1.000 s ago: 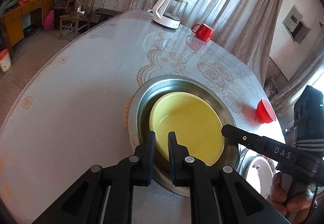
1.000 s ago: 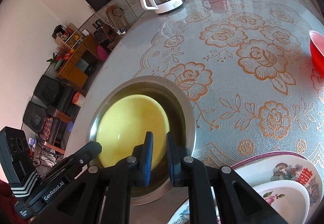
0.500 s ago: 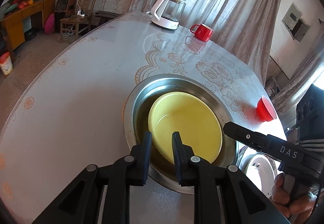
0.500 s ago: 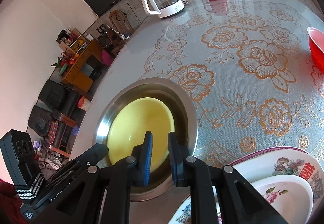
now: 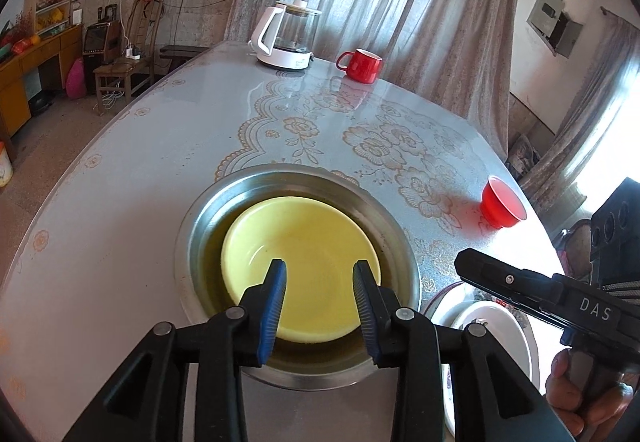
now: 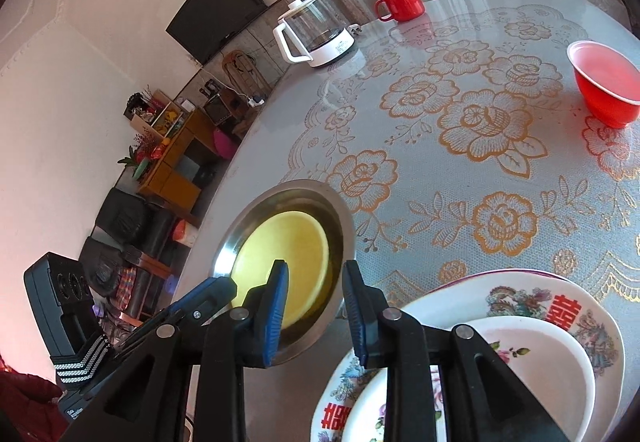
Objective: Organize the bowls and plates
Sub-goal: 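Open the left tool and withdraw from the yellow bowl, then move the left tool to the red bowl rim and grasp it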
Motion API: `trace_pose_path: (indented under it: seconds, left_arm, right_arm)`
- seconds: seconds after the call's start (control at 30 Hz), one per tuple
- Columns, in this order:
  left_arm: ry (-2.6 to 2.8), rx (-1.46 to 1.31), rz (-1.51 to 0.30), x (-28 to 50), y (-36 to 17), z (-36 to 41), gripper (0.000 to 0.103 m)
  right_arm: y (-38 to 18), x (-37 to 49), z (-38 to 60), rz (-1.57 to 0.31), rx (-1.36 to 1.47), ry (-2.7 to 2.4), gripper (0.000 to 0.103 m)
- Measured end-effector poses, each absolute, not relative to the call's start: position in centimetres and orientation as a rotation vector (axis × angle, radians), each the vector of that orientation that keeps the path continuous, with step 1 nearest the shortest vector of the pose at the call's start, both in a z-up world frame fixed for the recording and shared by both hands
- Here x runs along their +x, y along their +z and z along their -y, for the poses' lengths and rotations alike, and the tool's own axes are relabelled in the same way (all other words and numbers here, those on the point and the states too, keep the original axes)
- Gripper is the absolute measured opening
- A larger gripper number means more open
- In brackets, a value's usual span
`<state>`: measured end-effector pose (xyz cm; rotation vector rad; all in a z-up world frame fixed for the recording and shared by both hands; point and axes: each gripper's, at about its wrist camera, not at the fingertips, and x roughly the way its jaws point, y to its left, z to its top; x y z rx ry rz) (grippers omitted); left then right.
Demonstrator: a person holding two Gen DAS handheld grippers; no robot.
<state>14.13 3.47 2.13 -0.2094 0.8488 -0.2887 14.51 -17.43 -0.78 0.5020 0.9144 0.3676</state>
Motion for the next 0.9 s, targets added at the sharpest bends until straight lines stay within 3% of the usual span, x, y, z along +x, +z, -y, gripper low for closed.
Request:
trace_pose_path:
  seconds: [0.73, 0.9]
  left_arm:
    - [-0.528, 0.01, -0.912, 16.4, 3.6, 13.2, 0.04]
    - [-0.567, 0.025, -0.929, 17.6, 3.1, 15.9, 0.046]
  right_arm:
    - [-1.4, 8.8, 35.3, -0.8, 0.661, 0.003, 0.03]
    - [-2.1, 9.6, 38.4, -0.789, 0.692, -0.043, 0.03]
